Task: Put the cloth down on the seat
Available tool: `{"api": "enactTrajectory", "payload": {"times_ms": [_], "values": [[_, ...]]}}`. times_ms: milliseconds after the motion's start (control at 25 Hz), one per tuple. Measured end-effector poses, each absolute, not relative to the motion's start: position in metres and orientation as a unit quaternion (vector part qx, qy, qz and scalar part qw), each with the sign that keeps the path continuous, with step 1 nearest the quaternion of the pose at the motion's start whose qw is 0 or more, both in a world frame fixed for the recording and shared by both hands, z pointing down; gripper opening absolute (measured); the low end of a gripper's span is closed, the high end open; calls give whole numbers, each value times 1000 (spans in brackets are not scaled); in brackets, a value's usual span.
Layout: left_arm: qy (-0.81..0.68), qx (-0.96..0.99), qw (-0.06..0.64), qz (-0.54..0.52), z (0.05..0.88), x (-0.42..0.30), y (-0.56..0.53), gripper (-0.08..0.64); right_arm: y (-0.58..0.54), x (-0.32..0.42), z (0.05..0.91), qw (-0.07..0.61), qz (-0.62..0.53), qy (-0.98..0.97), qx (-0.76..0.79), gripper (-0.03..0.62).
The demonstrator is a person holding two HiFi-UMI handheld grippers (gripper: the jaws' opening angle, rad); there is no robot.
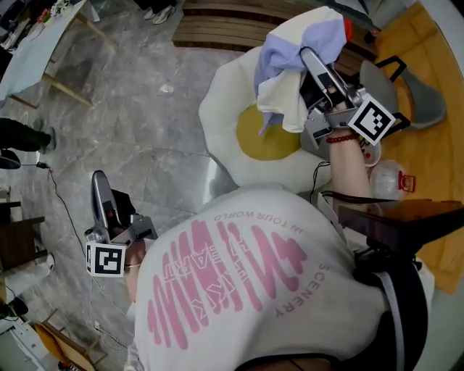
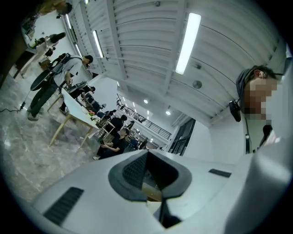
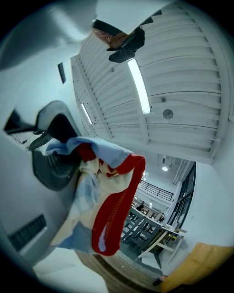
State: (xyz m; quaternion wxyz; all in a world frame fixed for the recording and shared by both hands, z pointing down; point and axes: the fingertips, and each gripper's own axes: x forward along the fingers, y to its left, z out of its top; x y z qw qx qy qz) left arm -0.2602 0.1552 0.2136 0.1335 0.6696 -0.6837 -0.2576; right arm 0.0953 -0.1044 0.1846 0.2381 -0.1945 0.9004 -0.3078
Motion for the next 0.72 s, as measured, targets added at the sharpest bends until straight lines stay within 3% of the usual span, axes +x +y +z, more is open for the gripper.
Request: {"api": "enactTrajectory", "payload": {"times_ms": [720], "values": [[-694, 663, 167, -223, 234, -270, 103, 9, -171, 76, 215, 235, -342, 886, -208, 44]]}}
